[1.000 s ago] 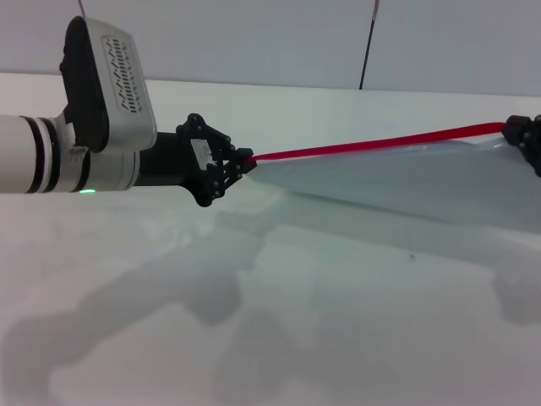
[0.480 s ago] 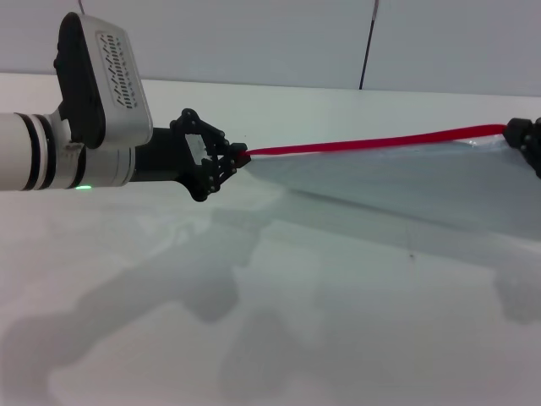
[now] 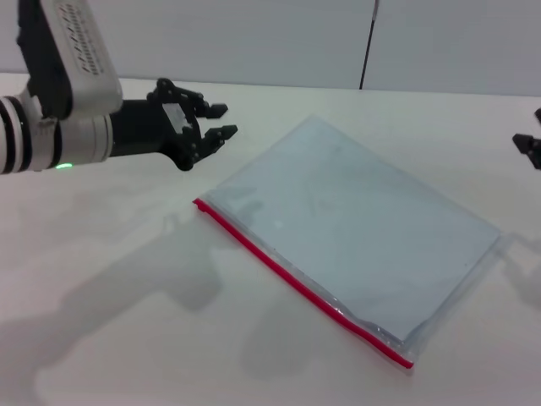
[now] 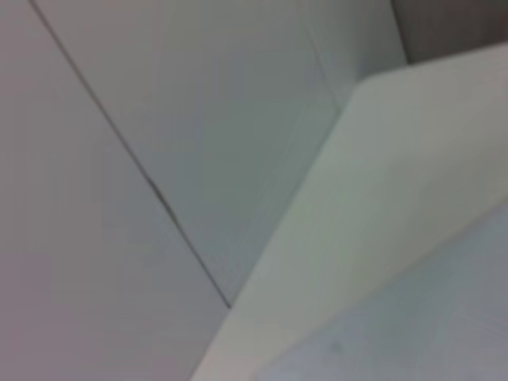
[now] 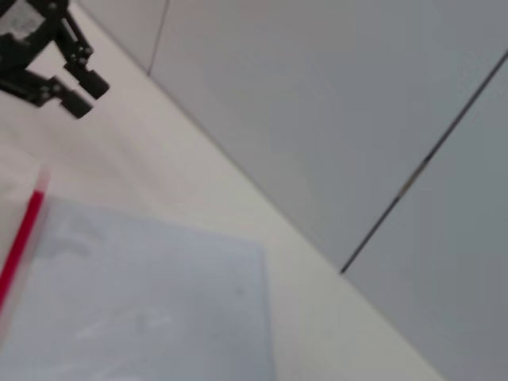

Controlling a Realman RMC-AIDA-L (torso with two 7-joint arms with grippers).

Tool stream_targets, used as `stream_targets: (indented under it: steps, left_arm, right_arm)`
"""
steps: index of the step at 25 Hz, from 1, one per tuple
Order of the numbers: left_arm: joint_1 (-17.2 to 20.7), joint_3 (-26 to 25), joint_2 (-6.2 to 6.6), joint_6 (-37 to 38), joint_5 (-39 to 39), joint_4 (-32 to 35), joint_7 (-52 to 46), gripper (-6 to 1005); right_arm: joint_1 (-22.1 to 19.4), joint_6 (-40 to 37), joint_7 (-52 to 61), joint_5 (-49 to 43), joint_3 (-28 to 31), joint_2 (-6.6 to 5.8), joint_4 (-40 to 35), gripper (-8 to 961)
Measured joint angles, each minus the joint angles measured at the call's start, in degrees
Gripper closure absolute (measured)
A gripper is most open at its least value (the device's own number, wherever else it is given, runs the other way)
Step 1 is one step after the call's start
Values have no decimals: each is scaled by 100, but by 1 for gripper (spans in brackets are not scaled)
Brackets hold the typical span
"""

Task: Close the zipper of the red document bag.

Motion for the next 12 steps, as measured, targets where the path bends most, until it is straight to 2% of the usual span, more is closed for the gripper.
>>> stream_targets:
  steps: [2, 7, 12]
  left_arm:
    - [48, -73, 1, -8, -200, 21, 37, 794]
    - [345, -203, -14, 60, -895, 354, 139, 603]
    - [761, -305, -27, 240, -2293, 484, 428, 494]
  right_arm:
    - [-74, 150, -15, 163, 63, 5, -31, 728]
    - [-303, 739, -103, 690, 20, 11, -31, 546]
    - [-585, 1989, -711, 1621, -588, 18, 456, 392]
